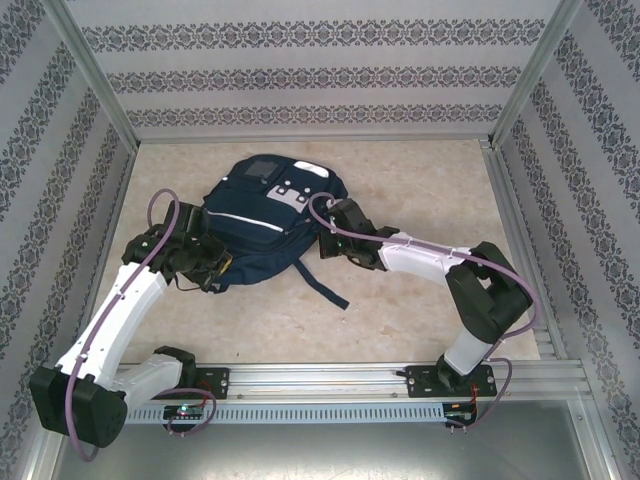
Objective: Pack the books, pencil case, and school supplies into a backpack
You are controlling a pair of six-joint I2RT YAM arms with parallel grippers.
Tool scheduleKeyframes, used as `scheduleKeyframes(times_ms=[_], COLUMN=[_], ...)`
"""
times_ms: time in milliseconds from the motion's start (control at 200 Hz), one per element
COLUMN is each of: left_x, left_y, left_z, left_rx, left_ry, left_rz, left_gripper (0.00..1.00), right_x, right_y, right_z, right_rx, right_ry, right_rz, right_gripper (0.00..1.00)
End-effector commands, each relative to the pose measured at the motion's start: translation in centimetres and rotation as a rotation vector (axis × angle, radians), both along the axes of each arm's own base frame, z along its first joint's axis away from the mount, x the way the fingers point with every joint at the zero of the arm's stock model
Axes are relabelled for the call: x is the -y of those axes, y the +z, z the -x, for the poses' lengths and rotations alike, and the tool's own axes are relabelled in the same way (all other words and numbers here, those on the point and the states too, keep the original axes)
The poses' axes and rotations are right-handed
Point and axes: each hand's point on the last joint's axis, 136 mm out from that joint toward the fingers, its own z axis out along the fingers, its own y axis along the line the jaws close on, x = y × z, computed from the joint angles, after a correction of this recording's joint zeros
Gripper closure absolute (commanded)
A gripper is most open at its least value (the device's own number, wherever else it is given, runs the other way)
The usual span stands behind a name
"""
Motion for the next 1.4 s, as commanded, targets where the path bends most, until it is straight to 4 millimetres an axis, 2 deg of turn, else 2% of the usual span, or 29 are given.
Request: scheduleKeyframes(times_ms=[0, 165, 335, 445, 564, 614, 664, 699, 734, 829, 954, 1059, 1189, 1249, 1299, 1394], left_x=[0.9, 6.1, 12.8, 16.1, 19.3, 20.1, 20.4, 20.3, 19.9, 17.7, 12.5, 5.3, -3.8, -6.7, -8.1, -10.9], left_y=[0.7, 2.3, 1.1, 0.8, 0.1, -0.3, -0.8, -1.0, -1.1, -0.4, 2.1, 4.7, 7.3, 7.5, 7.1, 4.5], left_z=[-1.2, -3.0, -4.3, -5.3, -6.1, -6.3, -6.3, -6.2, -6.1, -5.8, -5.8, -6.3, -6.8, -7.1, -7.6, -8.6], left_rx=[0.064, 0.153, 0.164, 0.167, 0.148, 0.142, 0.124, 0.113, 0.105, 0.123, 0.197, 0.248, 0.341, 0.385, 0.42, 0.41], left_ry=[-0.053, -0.159, -0.201, -0.254, -0.298, -0.322, -0.347, -0.36, -0.369, -0.385, -0.391, -0.337, -0.22, -0.202, -0.213, -0.206], left_rz=[0.054, 0.109, 0.203, 0.185, 0.178, 0.161, 0.139, 0.116, 0.086, -0.035, -0.264, -0.506, -0.857, -1.017, -1.088, -1.151], left_gripper=[1.0, 1.0, 1.0, 1.0, 1.0, 0.82, 0.56, 0.34, 0.2, 0.0, 0.0, 0.0, 0.0, 0.0, 0.0, 0.0], right_x=[6.7, 8.8, 11.8, 13.9, 14.9, 15.3, 15.3, 15.4, 15.5, 16.4, 18.3, 20.7, 23.2, 24.4, 24.7, 24.9], right_y=[-1.0, 0.9, 2.8, 3.3, 4.0, 4.4, 5.0, 5.5, 6.1, 8.0, 10.9, 12.3, 13.1, 13.3, 13.5, 12.8], right_z=[-4.2, -6.5, -8.7, -9.6, -10.1, -9.9, -9.6, -9.3, -8.9, -7.3, -4.4, -2.2, -0.1, 0.7, 1.2, 1.6], right_rx=[0.041, 0.045, 0.055, 0.033, 0.026, 0.027, 0.033, 0.043, 0.052, 0.088, 0.172, 0.251, 0.367, 0.43, 0.48, 0.56], right_ry=[-0.214, -0.274, -0.337, -0.37, -0.374, -0.378, -0.377, -0.376, -0.374, -0.385, -0.42, -0.472, -0.491, -0.505, -0.493, -0.454], right_rz=[0.163, 0.147, 0.131, 0.119, 0.114, 0.112, 0.105, 0.101, 0.098, 0.103, 0.12, 0.167, 0.28, 0.331, 0.357, 0.4], right_gripper=[1.0, 1.0, 1.0, 1.0, 0.99, 0.86, 0.73, 0.6, 0.49, 0.34, 0.17, 0.03, 0.02, 0.02, 0.02, 0.02])
